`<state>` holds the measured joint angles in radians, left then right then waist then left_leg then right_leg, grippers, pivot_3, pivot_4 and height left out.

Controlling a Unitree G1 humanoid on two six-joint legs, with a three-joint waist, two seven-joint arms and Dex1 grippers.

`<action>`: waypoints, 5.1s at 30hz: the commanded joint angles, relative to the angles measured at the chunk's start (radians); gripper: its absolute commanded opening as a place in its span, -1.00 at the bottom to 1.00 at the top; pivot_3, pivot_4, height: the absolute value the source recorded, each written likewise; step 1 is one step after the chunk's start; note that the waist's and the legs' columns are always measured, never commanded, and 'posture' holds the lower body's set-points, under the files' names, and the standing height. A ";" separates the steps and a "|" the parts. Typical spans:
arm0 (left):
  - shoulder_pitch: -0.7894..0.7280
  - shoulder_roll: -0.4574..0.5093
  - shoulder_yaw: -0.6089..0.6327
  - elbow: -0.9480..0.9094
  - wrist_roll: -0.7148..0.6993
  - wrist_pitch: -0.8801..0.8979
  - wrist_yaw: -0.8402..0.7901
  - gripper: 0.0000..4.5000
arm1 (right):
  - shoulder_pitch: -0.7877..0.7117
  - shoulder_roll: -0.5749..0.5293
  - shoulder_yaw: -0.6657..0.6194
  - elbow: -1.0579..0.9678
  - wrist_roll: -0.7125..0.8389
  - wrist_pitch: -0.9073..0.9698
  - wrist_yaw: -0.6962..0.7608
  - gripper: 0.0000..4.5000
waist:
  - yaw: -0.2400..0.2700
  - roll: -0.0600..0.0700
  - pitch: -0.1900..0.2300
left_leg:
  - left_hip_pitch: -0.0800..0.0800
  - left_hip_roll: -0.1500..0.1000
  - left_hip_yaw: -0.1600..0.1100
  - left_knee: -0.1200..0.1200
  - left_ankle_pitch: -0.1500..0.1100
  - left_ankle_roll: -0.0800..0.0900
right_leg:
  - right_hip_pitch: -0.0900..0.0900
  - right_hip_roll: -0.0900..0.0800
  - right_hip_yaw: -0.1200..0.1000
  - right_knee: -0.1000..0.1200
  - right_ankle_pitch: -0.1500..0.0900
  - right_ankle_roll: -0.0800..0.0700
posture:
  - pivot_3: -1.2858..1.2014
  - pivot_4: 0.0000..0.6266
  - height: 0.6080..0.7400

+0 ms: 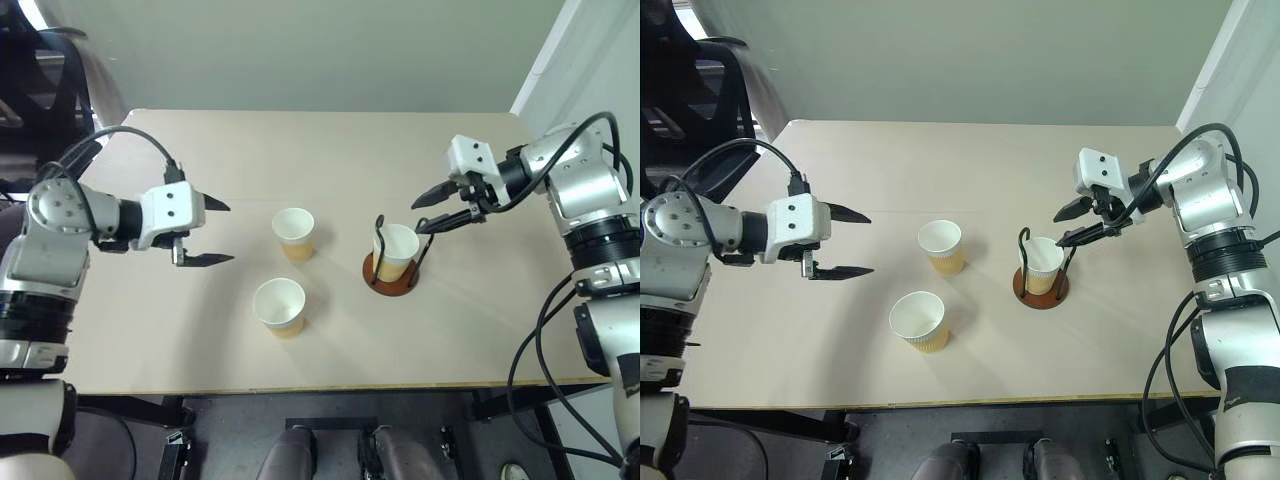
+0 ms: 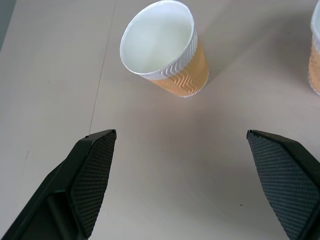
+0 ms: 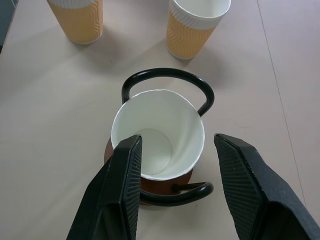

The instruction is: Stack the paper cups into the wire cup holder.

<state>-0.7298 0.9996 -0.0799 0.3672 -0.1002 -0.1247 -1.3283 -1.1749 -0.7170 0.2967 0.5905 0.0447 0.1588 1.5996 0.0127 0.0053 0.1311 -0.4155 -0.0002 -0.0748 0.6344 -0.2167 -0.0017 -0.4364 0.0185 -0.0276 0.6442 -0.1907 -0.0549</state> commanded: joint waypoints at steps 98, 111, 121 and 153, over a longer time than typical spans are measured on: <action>-0.416 -0.237 -0.234 0.463 0.249 -0.344 -0.236 -0.99 | -0.153 -0.072 0.063 0.224 -0.023 -0.201 0.015 0.02 | 0.006 0.000 0.000 | -0.005 0.000 0.000 0.012 0.000 0.006 | 0.000 0.000 0.000 0.001 0.006 0.007 | 0.03 -0.52 1.00; -0.526 -0.165 -0.319 0.379 0.095 -0.138 -0.286 -0.99 | -0.186 -0.086 0.061 0.423 -0.116 -0.440 0.015 0.02 | 0.008 0.000 0.000 | -0.005 0.000 0.000 0.012 -0.001 0.006 | 0.000 0.000 0.000 0.000 0.006 0.007 | 0.03 -0.52 1.00; -0.664 -0.184 -0.366 0.408 0.013 -0.085 -0.286 -0.99 | -0.184 -0.066 0.025 0.417 -0.019 -0.285 0.015 0.02 | 0.007 0.000 0.000 | -0.005 0.000 0.001 0.012 -0.001 0.007 | 0.000 -0.001 0.000 0.000 0.006 0.007 | 0.03 -0.52 1.00; -0.939 -0.422 -0.430 0.640 -0.012 -0.088 -0.286 -0.99 | -0.140 -0.180 0.089 0.212 0.163 -0.011 0.015 0.02 | 0.013 0.002 0.001 | -0.010 -0.001 0.003 0.013 -0.003 0.012 | 0.000 0.000 0.000 -0.009 0.007 0.013 | 0.03 -0.52 1.00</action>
<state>-1.6267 0.5690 -0.5114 1.0187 -0.0982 -0.2054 -1.5786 -1.3033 -0.8749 0.3978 0.8368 0.1932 0.1409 1.6107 0.0257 0.0074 0.1324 -0.4262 -0.0007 -0.0724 0.6475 -0.2199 0.0107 -0.4363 0.0177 -0.0271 0.6349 -0.1830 -0.0409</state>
